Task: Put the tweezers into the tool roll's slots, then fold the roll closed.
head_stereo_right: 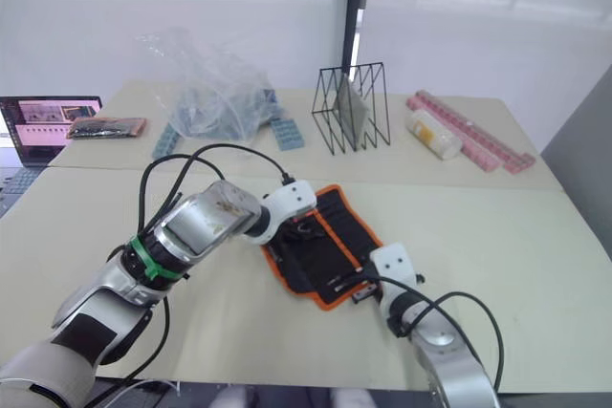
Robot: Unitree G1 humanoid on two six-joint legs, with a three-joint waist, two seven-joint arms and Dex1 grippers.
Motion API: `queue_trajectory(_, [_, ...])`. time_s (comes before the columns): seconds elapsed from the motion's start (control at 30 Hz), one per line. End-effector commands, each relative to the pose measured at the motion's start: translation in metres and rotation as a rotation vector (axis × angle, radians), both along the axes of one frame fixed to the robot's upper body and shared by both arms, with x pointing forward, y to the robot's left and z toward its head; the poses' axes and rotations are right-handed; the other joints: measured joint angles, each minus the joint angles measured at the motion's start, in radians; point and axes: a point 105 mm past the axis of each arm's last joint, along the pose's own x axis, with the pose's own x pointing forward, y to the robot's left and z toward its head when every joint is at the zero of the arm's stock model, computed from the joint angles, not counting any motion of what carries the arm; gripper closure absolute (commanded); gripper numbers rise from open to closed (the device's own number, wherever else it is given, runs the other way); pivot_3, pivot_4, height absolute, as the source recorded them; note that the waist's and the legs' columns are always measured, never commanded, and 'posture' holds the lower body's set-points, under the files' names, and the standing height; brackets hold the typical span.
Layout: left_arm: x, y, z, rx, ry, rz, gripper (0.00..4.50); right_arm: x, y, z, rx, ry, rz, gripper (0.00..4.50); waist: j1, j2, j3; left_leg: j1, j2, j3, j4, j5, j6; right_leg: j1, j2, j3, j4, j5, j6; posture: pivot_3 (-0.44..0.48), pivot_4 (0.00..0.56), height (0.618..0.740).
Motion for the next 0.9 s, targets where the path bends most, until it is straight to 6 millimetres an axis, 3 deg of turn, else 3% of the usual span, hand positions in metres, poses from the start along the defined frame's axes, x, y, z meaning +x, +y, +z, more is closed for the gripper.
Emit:
queue_trajectory(0.03, [0.006, 0.004, 0.006, 0.025, -0.040, 0.029, 4.50, -0.014, 0.009, -0.035, 0.003, 0.163, 0.029, 4.48, 0.000, 0.000, 0.000, 0.000, 0.000, 0.000, 0.000, 0.000, 0.000, 0.000, 0.000, 0.000, 0.000, 0.000, 0.000, 0.000, 0.150, 0.720])
queue_trajectory(0.37, [0.002, -0.011, 0.004, 0.023, -0.030, -0.019, 4.50, -0.014, 0.009, -0.035, 0.000, 0.161, 0.026, 4.48, 0.002, 0.000, 0.000, 0.000, 0.000, 0.000, 0.000, 0.000, 0.000, 0.000, 0.000, 0.000, 0.000, 0.000, 0.000, 0.000, 0.150, 0.720])
queue_trajectory(0.9, [0.002, -0.018, 0.008, 0.016, -0.028, -0.030, 4.50, -0.014, 0.012, -0.035, 0.002, 0.160, 0.024, 4.48, 0.003, 0.000, 0.000, 0.000, 0.000, 0.000, 0.000, 0.000, 0.000, 0.000, 0.000, 0.000, 0.000, 0.000, 0.000, 0.000, 0.150, 0.720])
